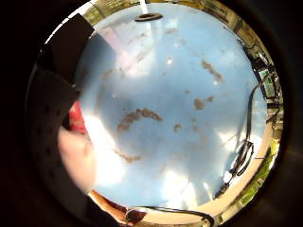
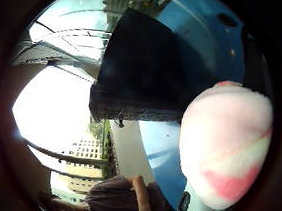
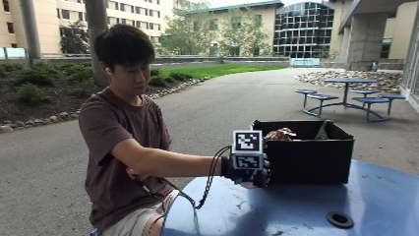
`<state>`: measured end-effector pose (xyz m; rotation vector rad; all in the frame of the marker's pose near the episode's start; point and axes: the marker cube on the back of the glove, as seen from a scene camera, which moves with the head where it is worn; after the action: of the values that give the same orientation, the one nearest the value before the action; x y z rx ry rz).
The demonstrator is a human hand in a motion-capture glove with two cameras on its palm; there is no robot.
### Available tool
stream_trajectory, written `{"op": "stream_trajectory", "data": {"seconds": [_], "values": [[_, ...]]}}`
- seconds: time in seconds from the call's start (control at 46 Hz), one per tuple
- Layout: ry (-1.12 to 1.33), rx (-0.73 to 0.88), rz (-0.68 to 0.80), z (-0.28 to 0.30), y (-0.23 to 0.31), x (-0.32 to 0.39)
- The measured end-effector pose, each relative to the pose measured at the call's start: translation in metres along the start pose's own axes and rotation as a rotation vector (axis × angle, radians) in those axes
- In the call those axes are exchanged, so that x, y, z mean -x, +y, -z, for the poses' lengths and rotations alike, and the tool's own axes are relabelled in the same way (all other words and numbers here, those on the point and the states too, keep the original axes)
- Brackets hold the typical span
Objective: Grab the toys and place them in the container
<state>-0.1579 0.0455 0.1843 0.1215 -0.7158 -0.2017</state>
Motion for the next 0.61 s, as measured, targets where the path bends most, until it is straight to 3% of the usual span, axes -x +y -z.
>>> {"op": "stream_trajectory", "data": {"seconds": [0.392,0.609], "values": [[0.250,-0.119,0.122,0.164,-0.031,0.125],[0.484,-0.090,0.083,0.185,-0.061,0.195]]}}
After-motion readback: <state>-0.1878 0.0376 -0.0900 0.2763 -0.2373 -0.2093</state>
